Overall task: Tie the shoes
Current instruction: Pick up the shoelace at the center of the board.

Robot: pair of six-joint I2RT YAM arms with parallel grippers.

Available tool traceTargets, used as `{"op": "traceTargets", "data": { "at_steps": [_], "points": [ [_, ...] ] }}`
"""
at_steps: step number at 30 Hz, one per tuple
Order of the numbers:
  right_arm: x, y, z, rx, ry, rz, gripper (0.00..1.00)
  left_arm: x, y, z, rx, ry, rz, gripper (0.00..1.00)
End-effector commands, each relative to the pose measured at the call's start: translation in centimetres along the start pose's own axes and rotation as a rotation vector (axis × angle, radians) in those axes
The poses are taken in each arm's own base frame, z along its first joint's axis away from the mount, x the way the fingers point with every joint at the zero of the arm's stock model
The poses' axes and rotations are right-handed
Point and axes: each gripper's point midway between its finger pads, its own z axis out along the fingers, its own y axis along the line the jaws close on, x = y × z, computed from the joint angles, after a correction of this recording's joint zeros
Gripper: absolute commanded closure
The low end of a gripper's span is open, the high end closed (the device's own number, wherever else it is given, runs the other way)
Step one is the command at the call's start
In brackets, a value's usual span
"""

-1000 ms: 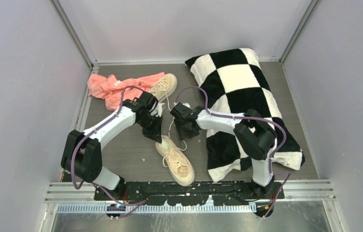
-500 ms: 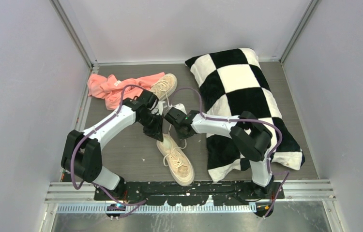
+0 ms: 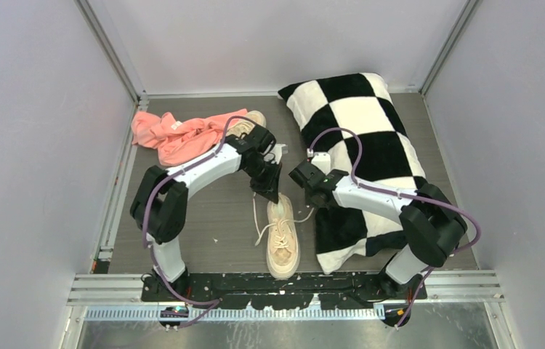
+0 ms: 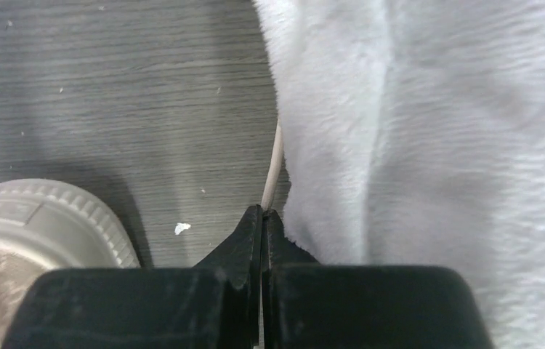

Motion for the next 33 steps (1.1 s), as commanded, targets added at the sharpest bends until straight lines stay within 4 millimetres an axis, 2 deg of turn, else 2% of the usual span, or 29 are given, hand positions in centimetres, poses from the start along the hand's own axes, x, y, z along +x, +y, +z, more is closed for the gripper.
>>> {"op": "traceTargets", "data": {
  "at_steps": [1,5,8,11,16,19,21,24,27,31,33],
  "points": [
    [-1.3,-2.2,0.2,0.048,-0.048,0.120,0.99,-2.1,-2.3,-0.2,0.091,-0.014,-0.021,0.89],
    [-1.2,-4.4,1.5,0.065,-0.019,0.153,0.99,-1.8,-1.1,-1.1,-0.013,-0.017,-0.045,0.49],
    [-1.4,-6.2,2.5,0.116,-0.014,0.137,0.99,-0.9,-0.1,-2.5,-0.086,-0.043,-0.063,0.40],
    [-1.6,-8.7,4.0,0.149,0.018,0.174,1.00,0.4,0.8,-4.0,-0.158,-0.081,-0.107,0.40],
    [-2.3,-8.7,4.8,0.106,0.048,0.185,0.99,2.9,2.7,-3.6,-0.219,-0.128,-0.230,0.43],
    [-2.7,-7.5,4.5,0.043,0.057,0.197,0.99,4.2,4.9,-2.7,-0.331,-0.136,-0.322,0.45],
    [-2.8,-6.1,4.1,-0.025,0.065,0.220,0.99,4.6,5.6,-2.1,-0.376,-0.144,-0.340,0.46],
    [-3.5,-3.3,2.6,-0.166,0.031,0.253,0.99,4.2,5.9,-1.1,-0.369,-0.207,-0.358,0.45],
    [-4.1,-1.5,1.4,-0.207,-0.006,0.239,0.99,3.9,6.6,-0.1,-0.374,-0.234,-0.361,0.49],
    [-4.2,-0.2,0.6,-0.233,-0.017,0.241,0.99,4.4,8.4,1.5,-0.447,-0.193,-0.374,0.54],
    [-4.4,-0.1,0.3,-0.236,-0.026,0.249,0.99,4.4,8.3,2.4,-0.423,-0.192,-0.380,0.54]
  ]
}}
